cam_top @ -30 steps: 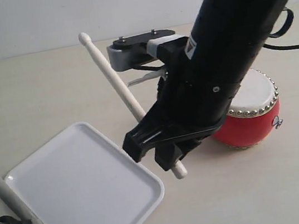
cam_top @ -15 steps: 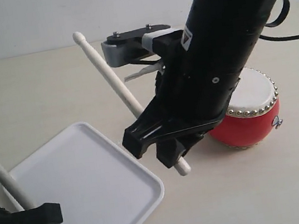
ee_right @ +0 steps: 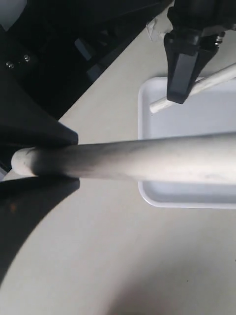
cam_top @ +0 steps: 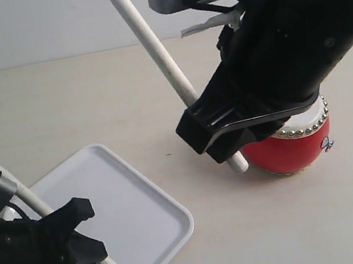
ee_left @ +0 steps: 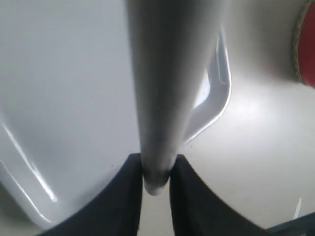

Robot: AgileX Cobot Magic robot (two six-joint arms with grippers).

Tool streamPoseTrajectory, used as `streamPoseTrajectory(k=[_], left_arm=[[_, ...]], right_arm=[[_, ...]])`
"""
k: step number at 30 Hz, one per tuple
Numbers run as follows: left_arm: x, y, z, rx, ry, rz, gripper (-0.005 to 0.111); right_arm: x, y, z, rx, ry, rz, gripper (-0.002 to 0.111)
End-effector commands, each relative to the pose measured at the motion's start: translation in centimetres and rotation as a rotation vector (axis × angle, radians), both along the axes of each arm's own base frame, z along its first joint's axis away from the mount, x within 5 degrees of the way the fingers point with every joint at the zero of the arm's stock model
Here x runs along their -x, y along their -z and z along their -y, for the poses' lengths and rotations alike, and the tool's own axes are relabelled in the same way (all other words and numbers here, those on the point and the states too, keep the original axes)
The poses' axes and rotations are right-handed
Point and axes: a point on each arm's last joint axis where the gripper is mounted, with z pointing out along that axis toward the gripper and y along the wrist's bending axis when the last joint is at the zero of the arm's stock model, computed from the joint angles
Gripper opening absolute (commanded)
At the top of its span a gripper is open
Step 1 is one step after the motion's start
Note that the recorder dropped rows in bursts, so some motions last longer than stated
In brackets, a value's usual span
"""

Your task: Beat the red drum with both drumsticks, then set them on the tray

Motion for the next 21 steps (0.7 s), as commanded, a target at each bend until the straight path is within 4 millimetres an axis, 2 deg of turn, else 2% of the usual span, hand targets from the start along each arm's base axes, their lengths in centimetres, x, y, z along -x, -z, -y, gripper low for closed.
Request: streamPoseTrajectory(k=[1, 7, 14, 21], left_arm=[[-1.0, 0.7, -0.5, 0.011, -0.089, -0.054, 0.000], [-1.4, 1.8, -0.7, -0.007, -0.038, -0.102, 0.000], [-1.8, 2.6, 0.2, 0.003, 0.031, -0.166, 0.000], [-1.9, 3.2, 0.4, 0.019, -0.027, -0.240, 0.000]], right_arm=[[0.2, -0.6, 0.4, 0.001, -0.004, 0.026, 0.000], [0.2, -0.6, 0.5, 0.011, -0.007, 0.031, 0.000], [0.0, -0.6, 0.6, 0.025, -0.008, 0.050, 0.000], [-0.1, -0.6, 0.7, 0.033, -0.009, 0.059, 0.000]])
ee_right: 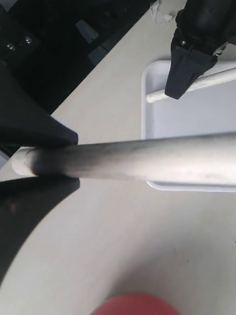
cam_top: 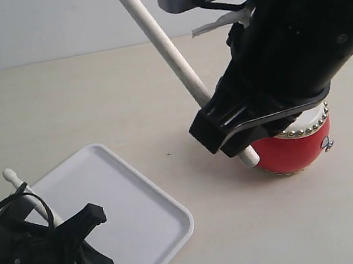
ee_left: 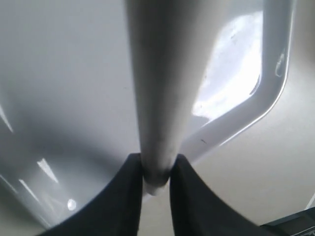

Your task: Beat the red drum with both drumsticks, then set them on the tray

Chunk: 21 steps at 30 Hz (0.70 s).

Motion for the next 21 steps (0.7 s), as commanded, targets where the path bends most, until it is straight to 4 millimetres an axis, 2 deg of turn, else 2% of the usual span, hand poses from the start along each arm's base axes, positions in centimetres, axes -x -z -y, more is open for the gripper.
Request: streamPoseTrajectory(k=[1, 15, 21], left_arm=[[-0.24, 0.06, 0.17, 0.023, -0.075, -0.046, 0.000], [-0.47, 0.17, -0.02, -0.001, -0.088, -0.023, 0.001], [-0.47, 0.17, -0.02, -0.001, -0.088, -0.023, 0.017]], right_arm=[[0.01, -0.45, 0.14, -0.005, -0.004, 0.024, 0.000], [-0.08, -0.45, 0.17, -0.001, -0.004, 0.035, 0.000], [-0.11, -0.45, 0.17, -0.001, -0.003, 0.038, 0.000]])
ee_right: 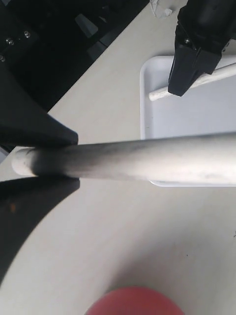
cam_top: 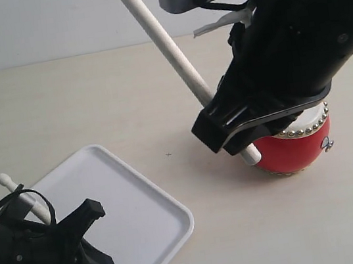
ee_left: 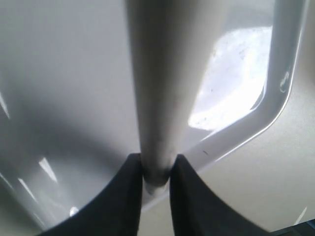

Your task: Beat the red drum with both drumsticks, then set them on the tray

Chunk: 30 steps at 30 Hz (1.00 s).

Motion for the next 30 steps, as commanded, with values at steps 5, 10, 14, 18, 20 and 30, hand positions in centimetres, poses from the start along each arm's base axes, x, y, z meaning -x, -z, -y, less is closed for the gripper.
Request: streamPoseTrajectory(k=[5, 10, 14, 18, 20, 30], left_arm=[[-0.3, 0.0, -0.1, -0.007, -0.018, 0.009, 0.033], [-0.3, 0.0, -0.1, -0.013, -0.022, 0.014, 0.036], [-0.4, 0.0, -0.1, -0.014, -0.028, 0.015, 0.035], [-0.2, -0.3, 0.0, 0.002, 0.020, 0.032, 0.034], [0.0, -0.8, 0.2, 0.031, 0.066, 0.056, 0.030], [1.8, -7.4, -0.5, 0.158, 0.206, 0.413, 0.000]], right_arm=[[0.0, -0.5, 0.1, -0.010, -0.004, 0.029, 0.000], [-0.1, -0.5, 0.2, 0.001, -0.005, 0.041, 0.000], [-0.1, -0.5, 0.2, 0.001, -0.005, 0.041, 0.000], [-0.2, -0.4, 0.2, 0.005, -0.010, 0.046, 0.000], [-0.2, -0.4, 0.3, 0.012, -0.015, 0.047, 0.000], [-0.5, 0.0, 0.2, 0.041, -0.017, 0.055, 0.000]])
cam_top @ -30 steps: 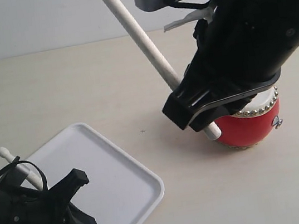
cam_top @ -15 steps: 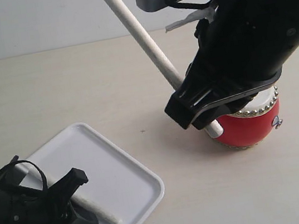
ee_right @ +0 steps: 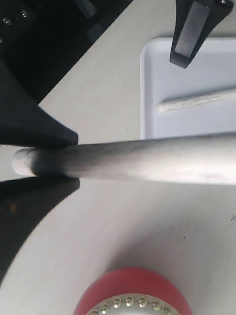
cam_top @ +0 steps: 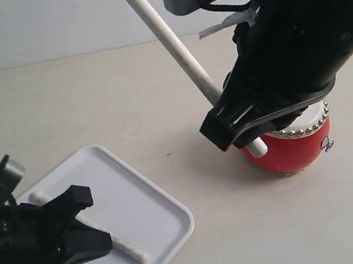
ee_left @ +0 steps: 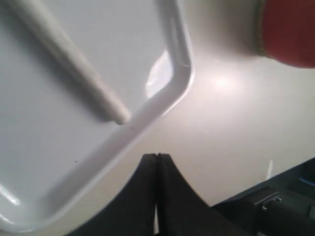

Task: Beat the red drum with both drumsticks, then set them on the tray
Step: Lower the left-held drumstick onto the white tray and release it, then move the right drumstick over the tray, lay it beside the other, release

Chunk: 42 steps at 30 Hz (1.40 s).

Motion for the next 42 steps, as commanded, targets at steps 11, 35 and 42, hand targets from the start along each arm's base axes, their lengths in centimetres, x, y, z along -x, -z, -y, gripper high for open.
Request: streamPoseTrajectory(k=[11, 35, 42], left_arm=[[6.7, -10.8, -4.4, 0.138, 0.134, 0.771, 0.000], [12.2, -13.0, -7.7, 0.230, 0.103, 1.047, 0.000], [12.3, -13.0, -7.7, 0.229, 0.116, 1.039, 0.000]], right_arm=[[-2.8, 5.6, -2.9, 0.167, -0.126, -0.111, 0.000], [-8.8, 20.0, -15.5, 0.316, -0.257, -0.330, 0.000], [-9.0, 20.1, -15.3, 0.341, -0.248, -0.310, 0.011]])
